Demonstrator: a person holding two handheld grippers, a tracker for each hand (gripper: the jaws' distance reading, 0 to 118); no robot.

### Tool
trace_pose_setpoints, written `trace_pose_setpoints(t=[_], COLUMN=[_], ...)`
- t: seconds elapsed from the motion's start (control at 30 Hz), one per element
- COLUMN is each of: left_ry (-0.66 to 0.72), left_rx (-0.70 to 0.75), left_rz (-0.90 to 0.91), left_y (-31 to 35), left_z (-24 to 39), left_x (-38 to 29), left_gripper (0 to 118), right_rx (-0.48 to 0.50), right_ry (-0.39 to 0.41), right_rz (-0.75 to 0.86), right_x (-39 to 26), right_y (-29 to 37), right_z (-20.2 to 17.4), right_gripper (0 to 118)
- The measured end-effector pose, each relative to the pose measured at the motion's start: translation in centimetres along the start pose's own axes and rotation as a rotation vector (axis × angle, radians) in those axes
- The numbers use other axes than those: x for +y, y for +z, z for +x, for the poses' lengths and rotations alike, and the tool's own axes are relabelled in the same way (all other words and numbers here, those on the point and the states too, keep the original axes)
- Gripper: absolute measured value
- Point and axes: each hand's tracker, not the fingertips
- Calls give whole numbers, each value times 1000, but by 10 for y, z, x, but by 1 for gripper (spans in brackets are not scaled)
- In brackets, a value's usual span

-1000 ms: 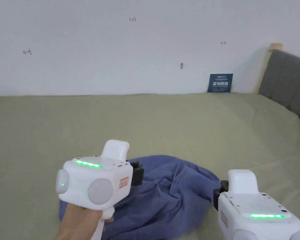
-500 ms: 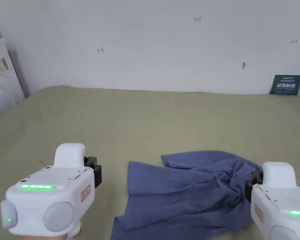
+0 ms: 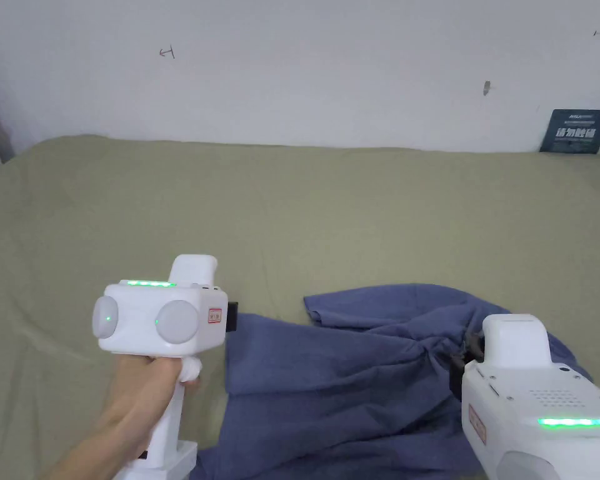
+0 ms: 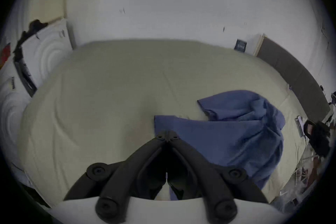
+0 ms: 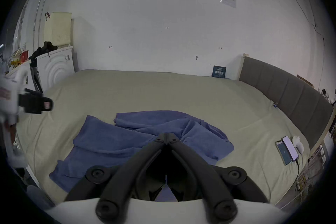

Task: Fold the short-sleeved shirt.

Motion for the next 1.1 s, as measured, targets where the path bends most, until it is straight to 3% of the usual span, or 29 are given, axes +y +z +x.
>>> trace_pose_setpoints(t=[0.13,0.17,0.2,0.23,0.27,0.33,0.4,0.47,0.53,0.57,0.6,0.9,1.1], left_ry=[-47,-74,-109,-115,-108,-109,-122,-118,-113,-122,-152,-169,-152], left_rx=[-11,21,30,35,34,64,76,85,86,45,47,4,3], left_rz=[-131,-140,-164,-194,-241,-227,-239,-239,-241,-227,-206,-212,-211], left_y=[-72,-81,-90,-101,-113,-104,-115,-110,-100,-92,-86,-77,-98], left_z=[1,5,6,6,4,17,21,27,35,34,40,50,38], left_x=[20,19,20,21,20,9,2,1,1,6,6,12,9], left_gripper=[0,11,46,94,118,109,113,109,77,32,1,1,1], right_rx=[10,10,13,14,11,3,-11,-23,-45,-57,-68,-240,-207], right_ry=[2,1,0,5,12,15,3,3,4,-6,-24,-94,-222], right_rz=[-30,-39,-42,-51,-57,-70,-81,-101,-117,-128,-142,-257,-409], right_x=[-9,-10,-12,-14,-16,-20,-24,-29,-34,-36,-37,-13,-5], right_y=[-24,-30,-33,-37,-41,-45,-48,-50,-49,-47,-46,-71,-137], right_z=[4,5,7,8,10,15,22,30,40,46,52,158,216], right_gripper=[0,0,0,0,0,0,0,0,0,0,0,0,0])
